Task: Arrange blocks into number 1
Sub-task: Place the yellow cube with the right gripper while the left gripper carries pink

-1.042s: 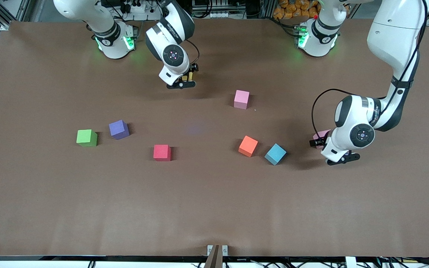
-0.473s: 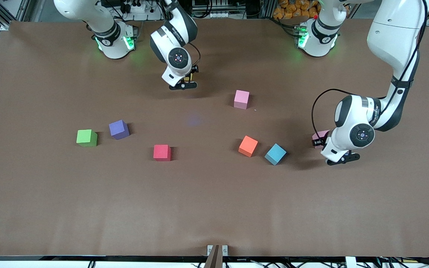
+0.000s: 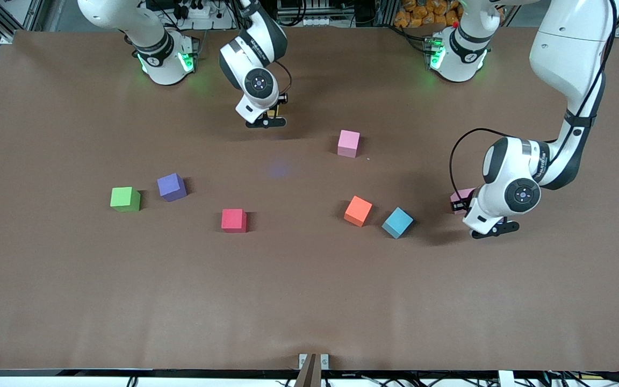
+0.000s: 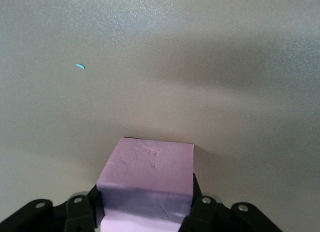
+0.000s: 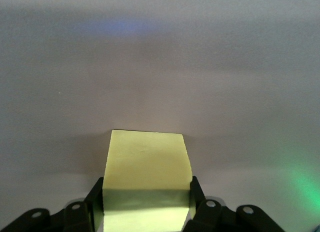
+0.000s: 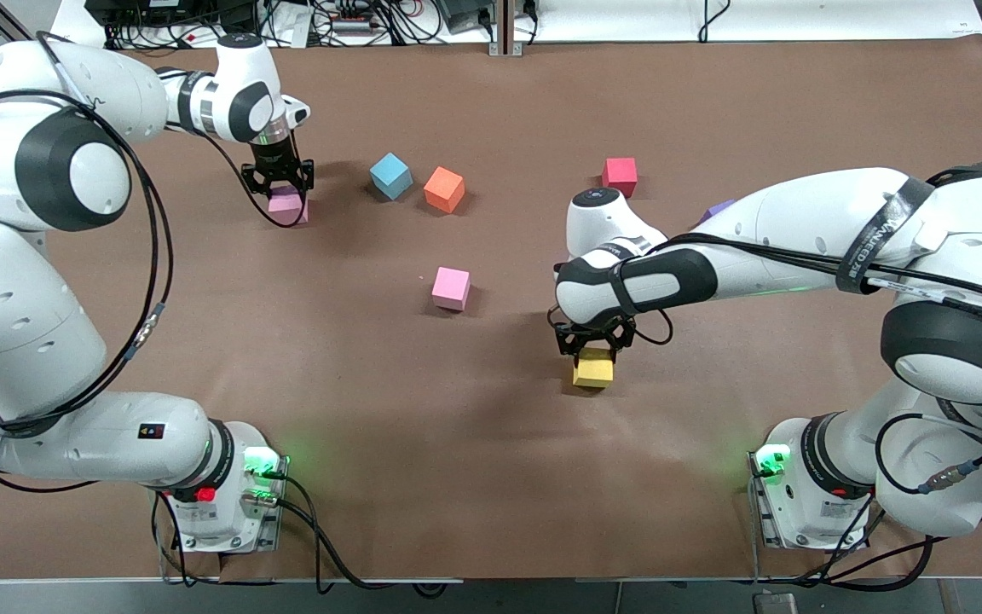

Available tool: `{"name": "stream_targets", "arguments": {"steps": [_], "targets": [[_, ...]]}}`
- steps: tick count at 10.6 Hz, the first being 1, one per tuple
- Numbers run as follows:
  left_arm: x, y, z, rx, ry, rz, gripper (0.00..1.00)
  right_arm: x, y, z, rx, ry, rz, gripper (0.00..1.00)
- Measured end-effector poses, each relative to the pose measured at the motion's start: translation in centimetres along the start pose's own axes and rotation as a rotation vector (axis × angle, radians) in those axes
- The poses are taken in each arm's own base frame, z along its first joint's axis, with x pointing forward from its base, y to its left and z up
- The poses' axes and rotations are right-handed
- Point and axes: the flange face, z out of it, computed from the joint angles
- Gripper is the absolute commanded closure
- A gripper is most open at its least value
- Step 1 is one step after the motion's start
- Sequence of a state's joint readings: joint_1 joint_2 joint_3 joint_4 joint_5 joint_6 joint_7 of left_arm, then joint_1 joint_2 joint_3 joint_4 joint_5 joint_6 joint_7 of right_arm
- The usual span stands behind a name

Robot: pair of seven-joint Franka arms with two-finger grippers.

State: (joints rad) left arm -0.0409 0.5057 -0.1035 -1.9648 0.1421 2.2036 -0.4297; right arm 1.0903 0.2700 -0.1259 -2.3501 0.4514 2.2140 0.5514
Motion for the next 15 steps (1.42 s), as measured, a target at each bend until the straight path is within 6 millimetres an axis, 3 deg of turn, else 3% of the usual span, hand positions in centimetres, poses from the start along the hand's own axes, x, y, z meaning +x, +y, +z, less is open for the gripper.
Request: {"name": "stream_targets", "arguments": {"steps": [3, 8, 11, 13, 14, 15], "targets": [[0.2, 0.1, -1.0, -0.006, 0.02, 0.001, 1.0, 0.1, -0.3, -0.4, 0.011, 0.012, -0.001, 0.3], [0.3, 0.6, -4.1, -0.023, 0.072, 0.007, 1.0, 1.9, -3.1, -5.3, 0.097, 0.094, -0.019, 0.28], [0.7, 0.9, -5.0, -0.03, 0.089, 0.008, 1.0, 4.1, -5.3, -4.1, 0.08, 0.098, -0.022, 0.27], [0.9, 1.0, -5.5, -0.034, 0.099, 0.009, 1.0, 3.8, -6.5, -2.8, 0.058, 0.09, -0.04, 0.26], [0.7, 1.5, -5.6, -0.037, 0.1, 0.016, 1.0, 3.2, -7.0, -2.6, 0.052, 0.088, -0.046, 0.0], [0.4, 2.3, -5.8, -0.042, 0.102, 0.024, 1.0, 2.9, -7.3, -2.5, 0.05, 0.089, -0.049, 0.0]]}}
